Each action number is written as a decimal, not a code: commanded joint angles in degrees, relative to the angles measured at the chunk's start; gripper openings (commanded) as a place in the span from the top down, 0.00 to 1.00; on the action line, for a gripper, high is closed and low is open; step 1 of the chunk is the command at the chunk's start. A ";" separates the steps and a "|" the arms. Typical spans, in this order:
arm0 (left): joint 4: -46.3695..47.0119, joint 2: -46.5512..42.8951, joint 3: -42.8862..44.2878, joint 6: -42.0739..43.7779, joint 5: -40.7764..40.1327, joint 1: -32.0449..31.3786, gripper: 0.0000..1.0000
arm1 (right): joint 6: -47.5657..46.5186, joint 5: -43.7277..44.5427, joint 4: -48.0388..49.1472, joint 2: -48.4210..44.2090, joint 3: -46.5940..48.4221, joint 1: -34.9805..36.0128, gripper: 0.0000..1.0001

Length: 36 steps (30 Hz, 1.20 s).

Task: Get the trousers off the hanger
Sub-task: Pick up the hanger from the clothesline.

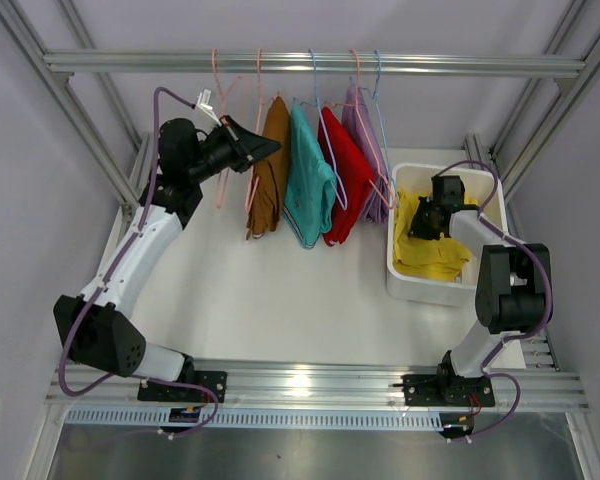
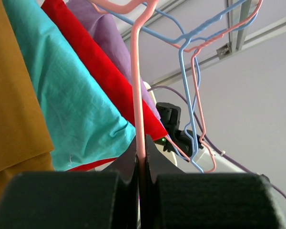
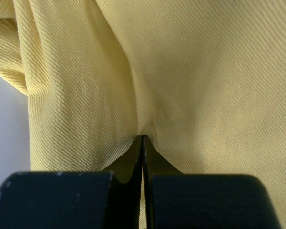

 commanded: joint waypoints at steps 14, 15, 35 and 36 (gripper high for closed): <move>13.26 -3.34 7.15 1.79 -1.12 -0.66 1.00 | -0.09 -2.88 -0.35 1.52 0.08 0.84 1.00; 12.65 -3.25 8.02 1.97 -1.12 -0.66 1.00 | -0.18 -2.88 -0.44 1.61 0.08 0.84 1.00; 4.13 -11.23 4.09 7.58 -1.82 -0.31 0.99 | -0.44 1.16 -4.30 -2.34 1.92 1.45 1.00; 3.42 -12.20 3.29 8.20 -2.17 -0.31 1.00 | -0.35 1.16 -4.57 -2.96 2.19 1.54 1.00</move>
